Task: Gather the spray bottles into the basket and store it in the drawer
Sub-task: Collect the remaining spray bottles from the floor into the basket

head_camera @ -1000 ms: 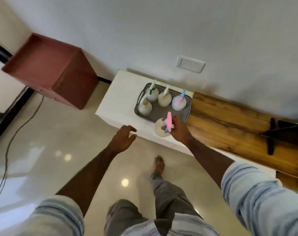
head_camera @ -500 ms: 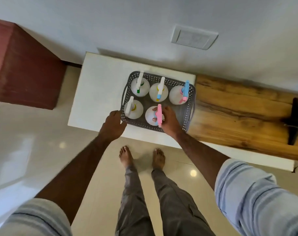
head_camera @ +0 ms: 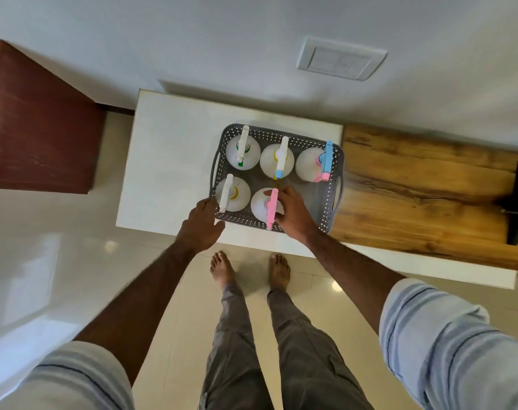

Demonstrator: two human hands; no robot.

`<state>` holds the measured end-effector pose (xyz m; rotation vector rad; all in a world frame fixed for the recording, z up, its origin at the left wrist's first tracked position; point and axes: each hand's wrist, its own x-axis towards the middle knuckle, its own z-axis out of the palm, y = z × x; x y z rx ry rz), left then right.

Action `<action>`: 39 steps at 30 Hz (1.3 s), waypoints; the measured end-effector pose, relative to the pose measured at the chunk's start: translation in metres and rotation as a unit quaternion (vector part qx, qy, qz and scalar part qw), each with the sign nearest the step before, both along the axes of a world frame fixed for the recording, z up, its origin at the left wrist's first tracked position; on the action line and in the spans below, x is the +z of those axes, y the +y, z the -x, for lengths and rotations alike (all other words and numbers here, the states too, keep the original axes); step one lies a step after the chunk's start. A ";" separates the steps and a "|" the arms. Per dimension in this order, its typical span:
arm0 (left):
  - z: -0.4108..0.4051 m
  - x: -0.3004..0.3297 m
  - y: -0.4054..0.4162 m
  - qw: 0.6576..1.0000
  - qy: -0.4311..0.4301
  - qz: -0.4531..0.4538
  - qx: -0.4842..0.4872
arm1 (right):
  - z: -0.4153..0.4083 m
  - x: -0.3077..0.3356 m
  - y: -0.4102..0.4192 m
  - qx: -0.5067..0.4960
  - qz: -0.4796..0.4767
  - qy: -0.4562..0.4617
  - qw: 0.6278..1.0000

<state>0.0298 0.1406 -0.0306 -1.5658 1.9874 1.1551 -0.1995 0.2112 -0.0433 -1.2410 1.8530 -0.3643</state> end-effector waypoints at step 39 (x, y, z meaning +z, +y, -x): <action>-0.490 0.278 0.509 0.771 -0.305 0.223 0.513 | -0.648 0.300 0.201 0.786 0.346 0.147 0.491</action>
